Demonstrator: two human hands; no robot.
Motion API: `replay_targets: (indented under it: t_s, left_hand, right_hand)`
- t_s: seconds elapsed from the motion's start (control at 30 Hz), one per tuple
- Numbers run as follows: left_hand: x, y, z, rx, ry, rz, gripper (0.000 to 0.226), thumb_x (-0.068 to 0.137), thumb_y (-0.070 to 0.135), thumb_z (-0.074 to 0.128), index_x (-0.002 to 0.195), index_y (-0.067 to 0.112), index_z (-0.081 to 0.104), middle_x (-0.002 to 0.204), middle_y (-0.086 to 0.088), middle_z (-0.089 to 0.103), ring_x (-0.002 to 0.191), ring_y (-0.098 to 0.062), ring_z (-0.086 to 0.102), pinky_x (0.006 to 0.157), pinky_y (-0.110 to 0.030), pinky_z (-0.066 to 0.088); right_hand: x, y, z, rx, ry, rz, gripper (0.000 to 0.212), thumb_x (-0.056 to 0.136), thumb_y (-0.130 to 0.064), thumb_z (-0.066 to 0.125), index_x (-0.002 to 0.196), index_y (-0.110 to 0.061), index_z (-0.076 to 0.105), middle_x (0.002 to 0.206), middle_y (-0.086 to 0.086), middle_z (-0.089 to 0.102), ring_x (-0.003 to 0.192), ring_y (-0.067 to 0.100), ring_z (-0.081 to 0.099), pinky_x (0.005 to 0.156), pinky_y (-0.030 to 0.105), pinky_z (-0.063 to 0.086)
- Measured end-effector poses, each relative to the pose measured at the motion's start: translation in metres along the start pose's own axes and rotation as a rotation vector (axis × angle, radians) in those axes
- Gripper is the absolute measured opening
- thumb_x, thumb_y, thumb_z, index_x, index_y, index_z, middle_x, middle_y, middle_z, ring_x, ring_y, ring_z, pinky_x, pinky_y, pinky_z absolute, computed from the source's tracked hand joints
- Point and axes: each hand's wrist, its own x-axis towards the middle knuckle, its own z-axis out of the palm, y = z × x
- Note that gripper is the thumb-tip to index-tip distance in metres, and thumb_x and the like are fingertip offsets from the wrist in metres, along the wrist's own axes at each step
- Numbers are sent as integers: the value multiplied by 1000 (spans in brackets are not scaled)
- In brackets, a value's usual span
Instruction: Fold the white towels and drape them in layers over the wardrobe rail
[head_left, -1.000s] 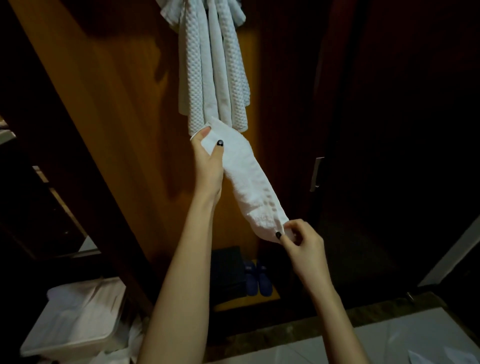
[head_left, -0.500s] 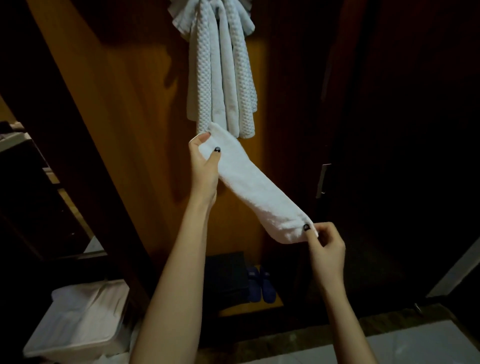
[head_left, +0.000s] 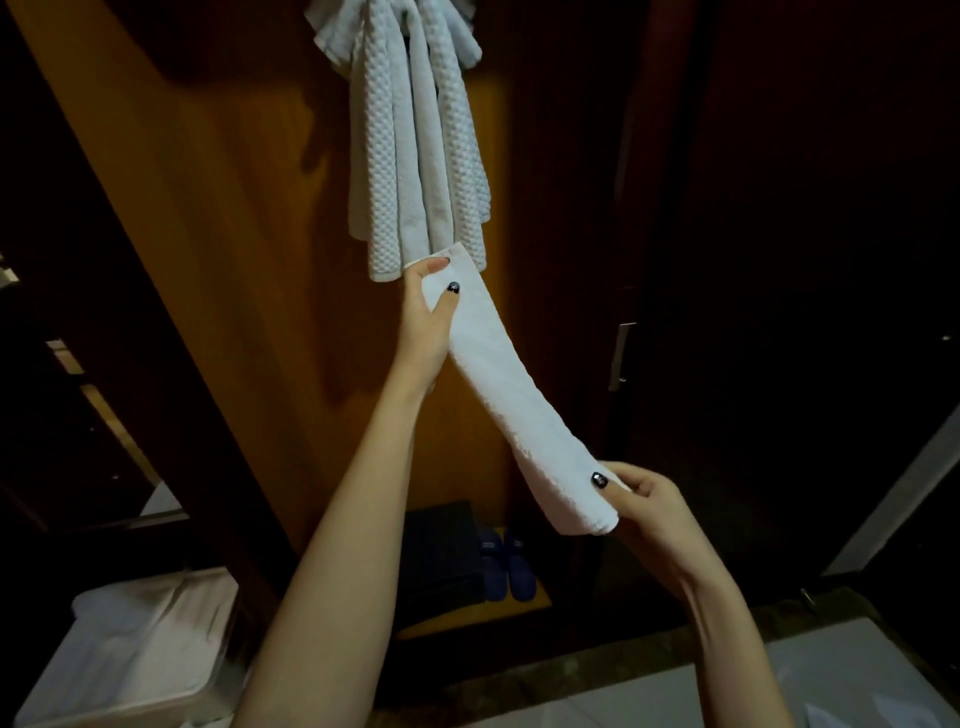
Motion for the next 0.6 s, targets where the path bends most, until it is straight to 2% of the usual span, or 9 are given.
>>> replay_targets:
  t_s: [0.1,0.17,0.23,0.3,0.4,0.43,0.5,0.6]
  left_hand:
    - [1,-1,6,27,-12,6,22,99,8,48,118,20,46,138,-8,46,128,-19,45,106,-30,43]
    - [0,0,10,86,-17,53,21,99,7,49,115,19,45,139,-10,43,129,-17,42,107,-22,38]
    - [1,0,12,127,-10,93,21,98,7,49,114,19,44,139,-9,40,130,-16,39,109,-21,34]
    - [3,-1,14,136,-5,87,22,98,7,49,115,20,43,139,-8,39,131,-17,38,112,-29,33]
    - [6,1,16,14,-49,20,23,98,11,51,117,22,44,142,-8,42,132,-21,42,112,-43,37]
    - [6,4,17,-32,-69,12,23,98,13,52,116,25,45,142,-7,44,133,-21,43,111,-45,38]
    - [5,12,21,-98,-115,17,22,97,15,54,112,30,49,141,-9,46,132,-24,45,110,-47,39]
    - [6,24,24,-152,-177,-5,21,96,16,55,110,31,50,141,-10,46,131,-24,47,108,-46,42]
  right_hand:
    - [-2,6,-7,-86,-33,67,26,78,-20,68,93,2,71,86,15,73,77,20,68,68,26,55]
    - [-4,10,-11,-161,2,34,28,82,-23,67,83,5,66,67,5,62,65,12,58,59,19,47]
    - [-4,11,-16,-243,33,-35,28,91,-18,62,81,8,64,62,-2,55,61,8,49,56,15,40]
    - [-4,13,-19,-271,37,-92,25,95,-15,57,81,3,66,71,-6,61,68,6,56,63,14,42]
    - [-2,15,-20,-195,5,-72,21,94,-8,57,82,1,70,108,-13,69,101,-1,63,81,14,45]
    - [-2,16,-19,-96,-25,-48,16,90,-6,58,83,3,70,106,-10,70,98,3,65,78,16,47]
    - [-3,20,-13,95,-77,3,16,73,-12,64,82,0,68,87,3,67,79,15,62,64,20,47]
    - [-1,26,-9,178,-117,61,54,65,-27,70,107,6,60,94,16,60,82,21,60,65,25,48]
